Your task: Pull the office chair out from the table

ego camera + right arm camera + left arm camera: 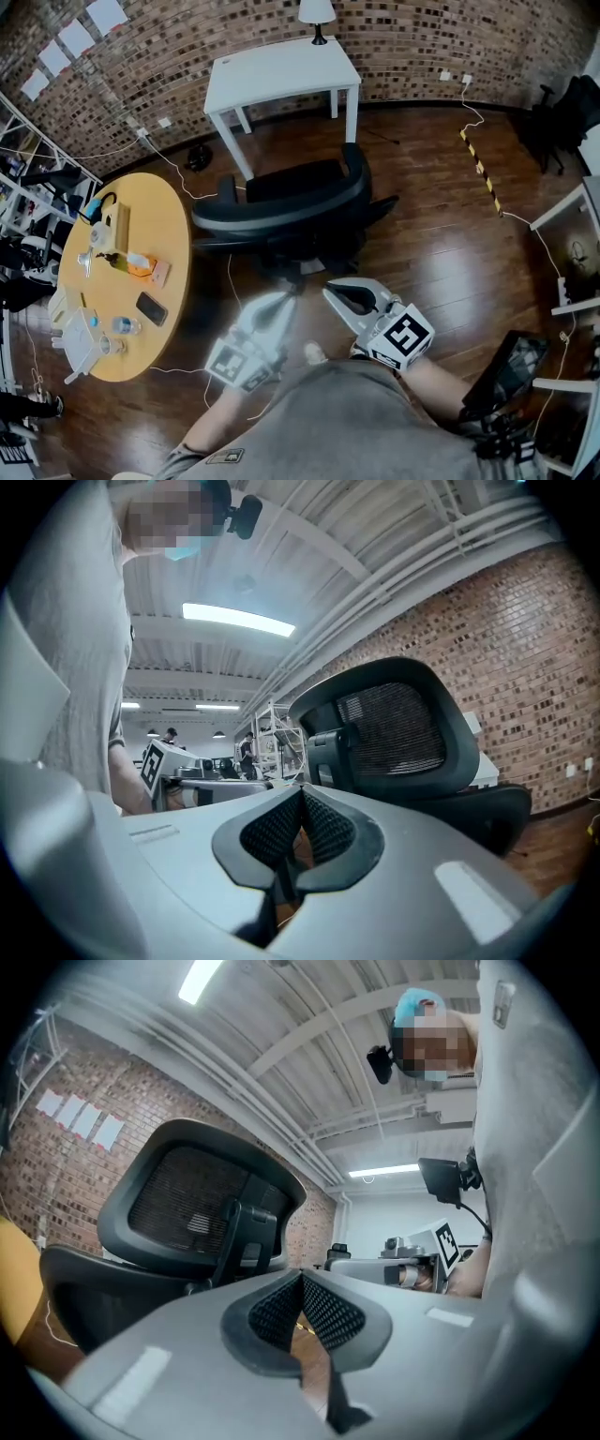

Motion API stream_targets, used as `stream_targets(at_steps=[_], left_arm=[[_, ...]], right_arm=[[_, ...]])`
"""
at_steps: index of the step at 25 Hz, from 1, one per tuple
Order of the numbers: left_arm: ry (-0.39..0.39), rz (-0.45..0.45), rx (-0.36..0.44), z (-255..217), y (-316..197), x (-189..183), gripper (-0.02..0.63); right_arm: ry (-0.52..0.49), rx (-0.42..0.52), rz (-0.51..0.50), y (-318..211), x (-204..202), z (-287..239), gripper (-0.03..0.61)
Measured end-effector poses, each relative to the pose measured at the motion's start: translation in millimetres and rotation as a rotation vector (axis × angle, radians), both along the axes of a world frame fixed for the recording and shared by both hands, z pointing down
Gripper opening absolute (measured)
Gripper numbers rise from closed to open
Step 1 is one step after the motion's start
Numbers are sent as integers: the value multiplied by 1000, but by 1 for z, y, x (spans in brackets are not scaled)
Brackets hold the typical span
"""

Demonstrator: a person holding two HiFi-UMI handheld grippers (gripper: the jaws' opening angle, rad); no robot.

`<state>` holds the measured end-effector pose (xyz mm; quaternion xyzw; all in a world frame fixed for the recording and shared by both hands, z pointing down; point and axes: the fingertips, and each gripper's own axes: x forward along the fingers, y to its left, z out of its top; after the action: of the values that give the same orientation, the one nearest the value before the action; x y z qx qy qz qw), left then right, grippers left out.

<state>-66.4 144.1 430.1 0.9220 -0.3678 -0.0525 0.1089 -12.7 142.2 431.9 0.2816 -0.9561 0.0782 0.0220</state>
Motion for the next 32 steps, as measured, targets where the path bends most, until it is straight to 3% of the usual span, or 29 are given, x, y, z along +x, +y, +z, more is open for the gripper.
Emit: stream_targets(at_steps=[6,32], left_arm=[[7,5,7,-3,-6,12,2],[-4,27,-18,9,-27,5,2]], right_arm=[[4,-6,3,-3,5,3,14],[34,-16,14,-22,-1,11,12]])
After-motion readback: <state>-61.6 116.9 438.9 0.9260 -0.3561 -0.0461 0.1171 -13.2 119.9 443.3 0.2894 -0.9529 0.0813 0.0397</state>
